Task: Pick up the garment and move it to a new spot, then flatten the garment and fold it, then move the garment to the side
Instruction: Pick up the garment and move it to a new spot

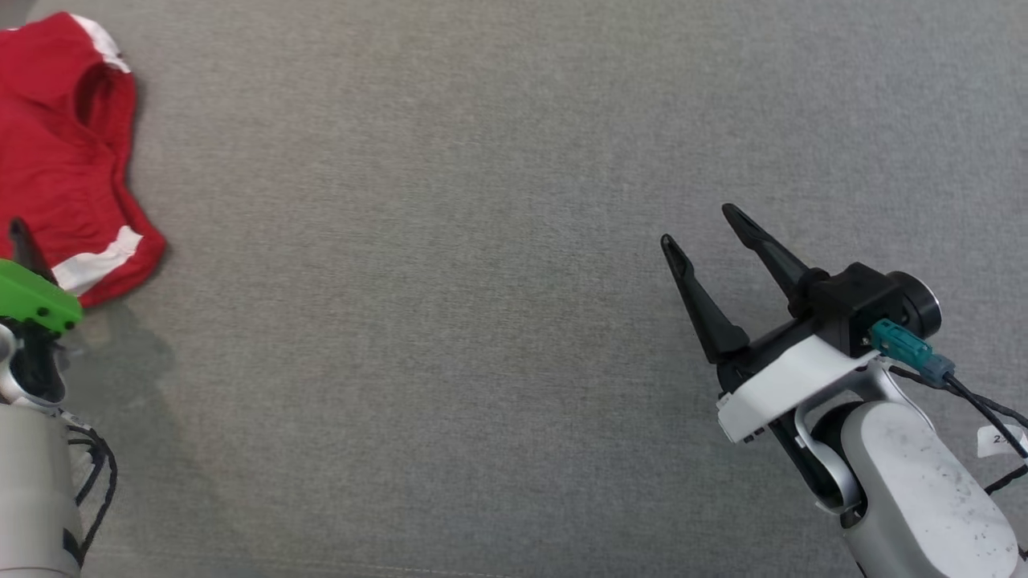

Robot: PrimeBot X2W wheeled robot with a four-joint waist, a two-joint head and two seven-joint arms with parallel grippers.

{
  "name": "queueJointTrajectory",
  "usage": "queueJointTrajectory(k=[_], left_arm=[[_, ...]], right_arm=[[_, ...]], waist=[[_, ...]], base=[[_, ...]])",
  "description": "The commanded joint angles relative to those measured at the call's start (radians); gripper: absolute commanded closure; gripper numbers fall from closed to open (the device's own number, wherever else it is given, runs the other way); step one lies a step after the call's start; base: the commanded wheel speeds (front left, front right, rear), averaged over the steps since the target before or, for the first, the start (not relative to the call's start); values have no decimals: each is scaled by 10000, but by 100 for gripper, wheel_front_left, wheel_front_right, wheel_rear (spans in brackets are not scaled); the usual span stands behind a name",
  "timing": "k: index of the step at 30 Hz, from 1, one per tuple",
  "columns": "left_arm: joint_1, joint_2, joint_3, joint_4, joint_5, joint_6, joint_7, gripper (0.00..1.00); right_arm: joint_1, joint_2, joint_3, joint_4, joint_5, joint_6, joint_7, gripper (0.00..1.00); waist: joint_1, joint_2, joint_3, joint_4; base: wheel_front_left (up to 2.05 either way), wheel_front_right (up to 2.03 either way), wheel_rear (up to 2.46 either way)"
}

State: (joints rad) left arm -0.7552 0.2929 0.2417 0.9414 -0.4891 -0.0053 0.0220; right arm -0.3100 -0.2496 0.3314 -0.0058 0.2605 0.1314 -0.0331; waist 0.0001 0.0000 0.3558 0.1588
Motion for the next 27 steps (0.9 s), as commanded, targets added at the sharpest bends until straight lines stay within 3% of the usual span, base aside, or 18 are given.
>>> queueJointTrajectory(k=[1,7,11,12,13,19,27], left_arm=[[-252,97,94,52,-60,169,-43,0],[-471,374,397,513,-371,685,408,0],[-351,217,309,984,-438,695,1099,3],[-278,138,277,1059,-466,649,1192,80],[-235,112,226,1067,-437,575,1217,100],[-175,487,123,395,-369,73,871,100],[-160,1194,-259,-1719,-213,-552,1235,100]], right_arm=[[-103,-59,-81,-123,-52,-14,11,0],[-106,-26,-188,-364,-88,-14,-32,0],[-46,20,-272,-272,-88,-14,-112,0],[-30,58,-286,-237,-94,-14,-144,0],[-23,83,-282,-214,-88,-14,-176,0],[-75,238,-162,204,92,-14,-442,0],[-3,745,296,1278,543,-14,-1114,0]], waist=[[-1,0,1401,-1314],[-1,0,1796,-1630],[-1,0,1734,-1645],[-1,0,1642,-1626],[-1,0,1565,-1613],[-1,0,675,-1455],[-1,0,-1124,-1715]], base=[[0,0,0],[0,0,0],[0,0,0],[0,0,0],[0,0,0],[0,0,0],[0,0,0]])
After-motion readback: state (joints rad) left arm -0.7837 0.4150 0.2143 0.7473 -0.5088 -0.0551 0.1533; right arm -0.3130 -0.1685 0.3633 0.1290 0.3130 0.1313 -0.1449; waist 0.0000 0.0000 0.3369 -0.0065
